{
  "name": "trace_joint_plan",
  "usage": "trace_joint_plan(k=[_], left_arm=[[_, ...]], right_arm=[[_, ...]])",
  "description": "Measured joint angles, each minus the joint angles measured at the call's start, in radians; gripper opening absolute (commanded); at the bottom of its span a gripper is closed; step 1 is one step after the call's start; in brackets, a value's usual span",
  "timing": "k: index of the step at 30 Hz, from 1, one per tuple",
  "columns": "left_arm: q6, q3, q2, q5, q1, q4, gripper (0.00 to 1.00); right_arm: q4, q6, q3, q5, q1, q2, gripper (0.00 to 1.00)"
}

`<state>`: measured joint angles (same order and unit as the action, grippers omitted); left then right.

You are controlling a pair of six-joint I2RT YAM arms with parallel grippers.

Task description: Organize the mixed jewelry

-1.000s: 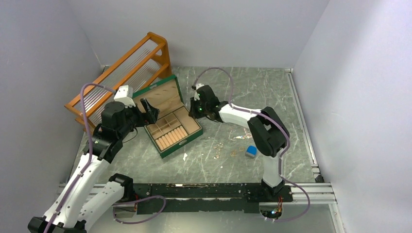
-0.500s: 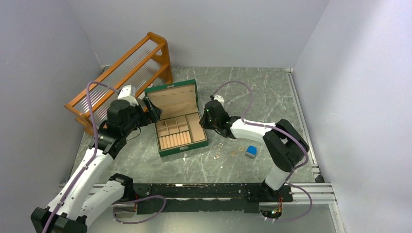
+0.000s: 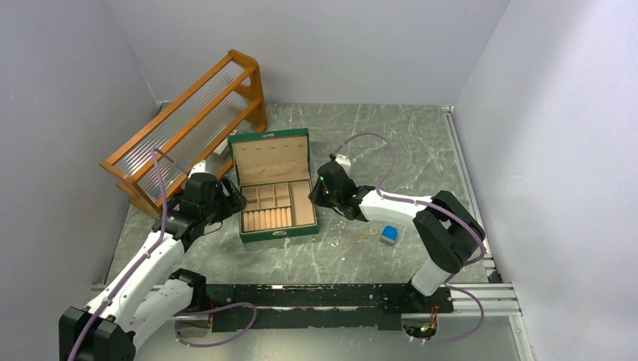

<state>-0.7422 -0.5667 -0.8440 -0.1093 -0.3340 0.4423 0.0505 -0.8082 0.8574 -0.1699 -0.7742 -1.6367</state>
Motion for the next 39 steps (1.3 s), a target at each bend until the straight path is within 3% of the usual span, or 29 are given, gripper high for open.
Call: trace_joint_plan(k=[5, 10, 16, 20, 27, 39], left_arm=[[0.006, -0.009, -0.008, -0.006, 0.000, -0.002, 0.79], [0.063, -0.066, -0.012, -0.018, 0.000, -0.012, 0.83], [0.148, -0.080, 0.030, 0.047, 0.000, -0.077, 0.86], [0.203, -0.080, 0.035, 0.172, 0.000, -0.151, 0.87], [0.249, -0.082, -0.041, 0.417, -0.019, -0.286, 0.93], [0.286, -0.101, -0.171, 0.480, -0.122, -0.377, 0.88]], right_arm=[[-0.079, 0.029, 0.053, 0.022, 0.000, 0.000, 0.55], [-0.161, 0.099, 0.121, 0.007, 0.000, 0.057, 0.63], [-0.312, 0.125, 0.127, -0.113, 0.011, 0.240, 0.59], [-0.469, 0.087, 0.113, -0.199, 0.034, 0.288, 0.53], [-0.696, -0.042, -0.072, -0.261, 0.046, 0.335, 0.45], [-0.671, -0.093, -0.199, -0.214, 0.201, 0.356, 0.42]])
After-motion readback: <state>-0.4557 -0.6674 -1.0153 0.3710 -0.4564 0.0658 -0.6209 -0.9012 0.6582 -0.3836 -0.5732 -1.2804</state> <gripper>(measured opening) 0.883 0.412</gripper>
